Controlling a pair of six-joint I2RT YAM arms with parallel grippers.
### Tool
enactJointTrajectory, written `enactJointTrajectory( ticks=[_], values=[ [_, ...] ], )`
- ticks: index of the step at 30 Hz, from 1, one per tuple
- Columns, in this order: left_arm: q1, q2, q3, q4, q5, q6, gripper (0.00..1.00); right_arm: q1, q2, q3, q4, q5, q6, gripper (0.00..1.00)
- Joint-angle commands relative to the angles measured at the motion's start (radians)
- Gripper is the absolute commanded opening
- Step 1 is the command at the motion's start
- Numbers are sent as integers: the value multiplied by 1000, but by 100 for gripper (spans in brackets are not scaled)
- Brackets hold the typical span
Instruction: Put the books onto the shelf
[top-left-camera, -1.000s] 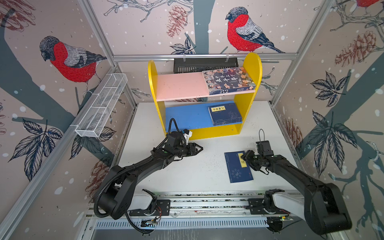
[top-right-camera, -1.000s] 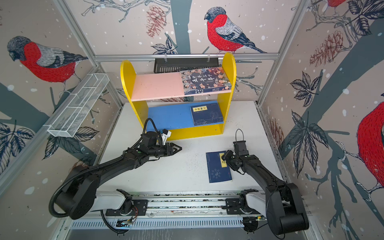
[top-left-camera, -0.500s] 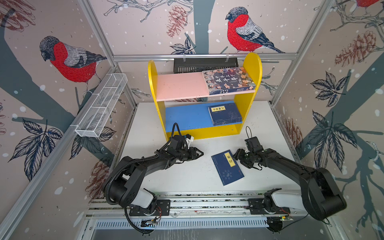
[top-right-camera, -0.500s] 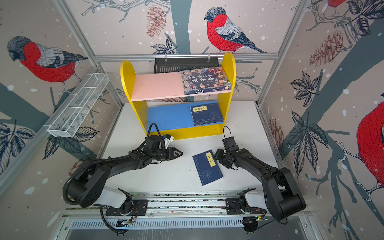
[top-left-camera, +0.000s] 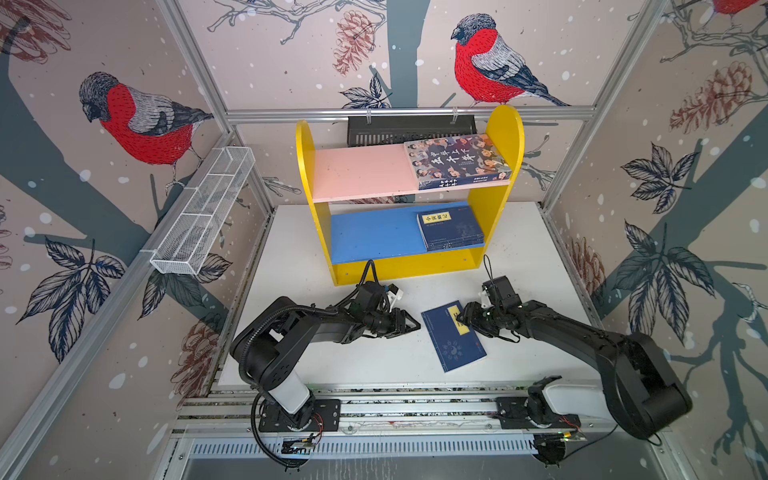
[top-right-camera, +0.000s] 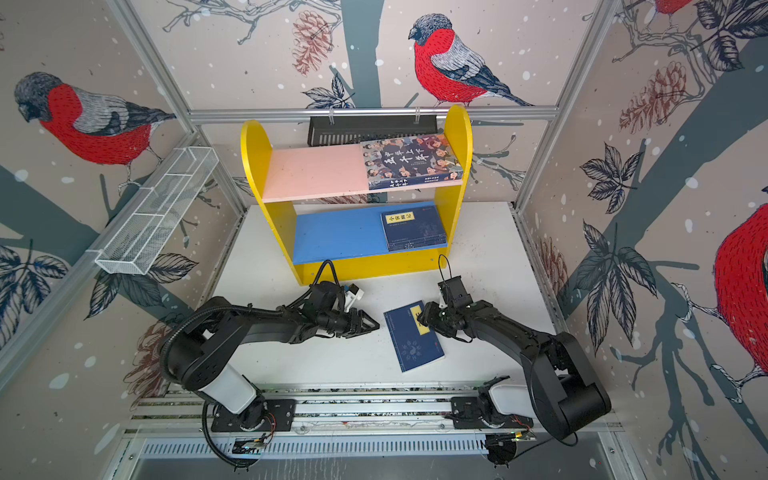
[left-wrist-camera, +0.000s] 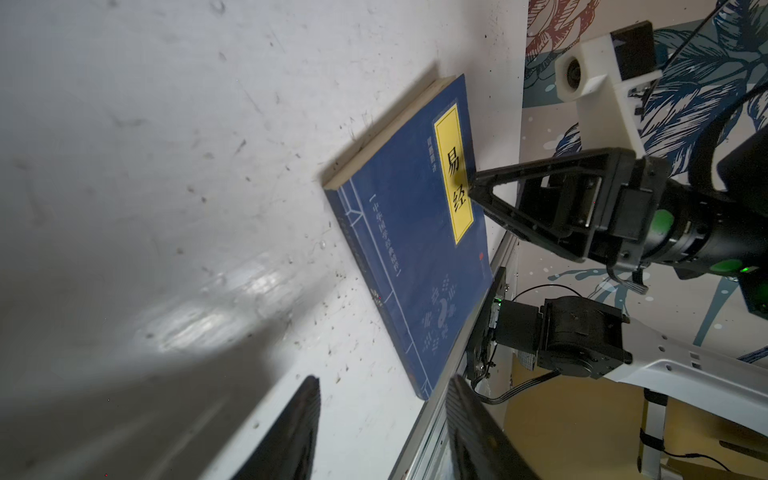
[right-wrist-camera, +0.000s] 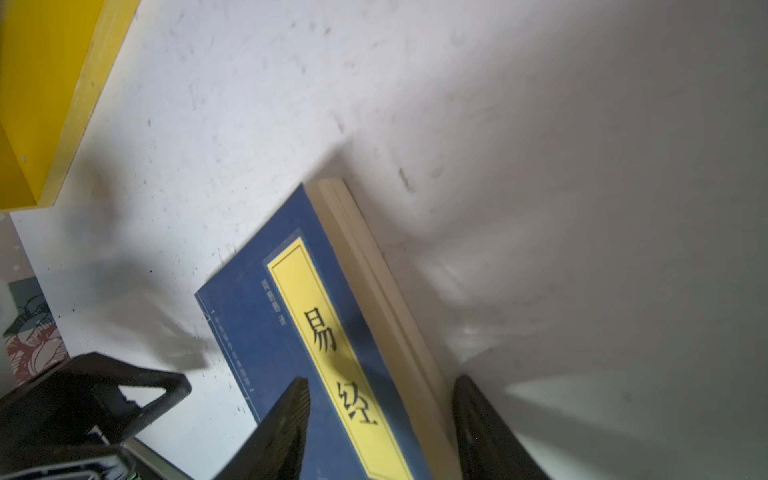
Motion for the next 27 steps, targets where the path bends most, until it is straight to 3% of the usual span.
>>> enactJointTrajectory(
  ticks=[1, 8, 16, 27],
  values=[
    [-9, 23, 15, 47, 28, -15, 50, 27, 6, -21, -73, -25, 39, 55],
    [-14, 67, 25, 11, 20, -6, 50, 72, 50, -27, -34, -41, 61, 47],
    [-12, 71, 33, 20, -5, 13, 48, 98, 62, -37, -6, -75, 54, 43],
    [-7, 88, 113, 11, 60, 61, 44, 100, 7, -51, 104, -93, 77, 29]
  ],
)
